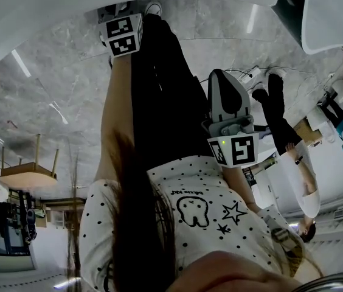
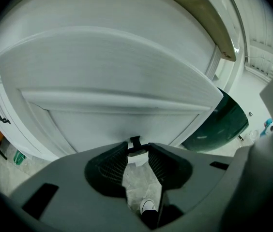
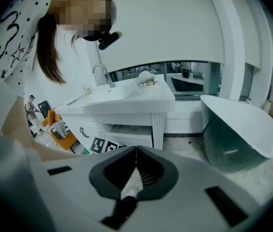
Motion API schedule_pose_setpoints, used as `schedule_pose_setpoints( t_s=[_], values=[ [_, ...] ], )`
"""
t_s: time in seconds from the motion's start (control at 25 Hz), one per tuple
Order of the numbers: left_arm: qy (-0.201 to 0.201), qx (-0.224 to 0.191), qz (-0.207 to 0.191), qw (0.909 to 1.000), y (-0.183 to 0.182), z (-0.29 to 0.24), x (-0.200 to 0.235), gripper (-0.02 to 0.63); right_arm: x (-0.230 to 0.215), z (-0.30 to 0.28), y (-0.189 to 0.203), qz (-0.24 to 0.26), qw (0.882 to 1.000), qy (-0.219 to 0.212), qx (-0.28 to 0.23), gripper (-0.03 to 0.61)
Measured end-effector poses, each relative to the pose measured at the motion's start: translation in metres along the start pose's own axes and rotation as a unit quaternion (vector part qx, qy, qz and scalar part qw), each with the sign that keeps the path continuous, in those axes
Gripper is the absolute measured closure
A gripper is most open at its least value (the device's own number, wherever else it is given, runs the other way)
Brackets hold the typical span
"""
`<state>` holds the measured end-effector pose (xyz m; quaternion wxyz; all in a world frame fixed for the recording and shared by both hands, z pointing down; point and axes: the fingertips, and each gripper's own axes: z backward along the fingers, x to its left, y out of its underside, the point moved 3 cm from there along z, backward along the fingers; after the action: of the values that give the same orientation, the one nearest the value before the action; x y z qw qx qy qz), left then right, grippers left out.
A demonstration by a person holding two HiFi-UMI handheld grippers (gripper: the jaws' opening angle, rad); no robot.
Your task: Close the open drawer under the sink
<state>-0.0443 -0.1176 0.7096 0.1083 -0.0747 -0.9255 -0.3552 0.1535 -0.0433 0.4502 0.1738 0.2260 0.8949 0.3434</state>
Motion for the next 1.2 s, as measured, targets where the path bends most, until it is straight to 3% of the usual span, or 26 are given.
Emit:
schedule_pose_setpoints(
  t_s=[1.2],
  values=[
    [-0.006, -0.021, 0.001, 0.9998, -0.031, -0.023, 0.009, 0.480, -0.004, -0.013, -0.006, -0.008, 1.000, 0.005, 0.007, 0.566]
  ],
)
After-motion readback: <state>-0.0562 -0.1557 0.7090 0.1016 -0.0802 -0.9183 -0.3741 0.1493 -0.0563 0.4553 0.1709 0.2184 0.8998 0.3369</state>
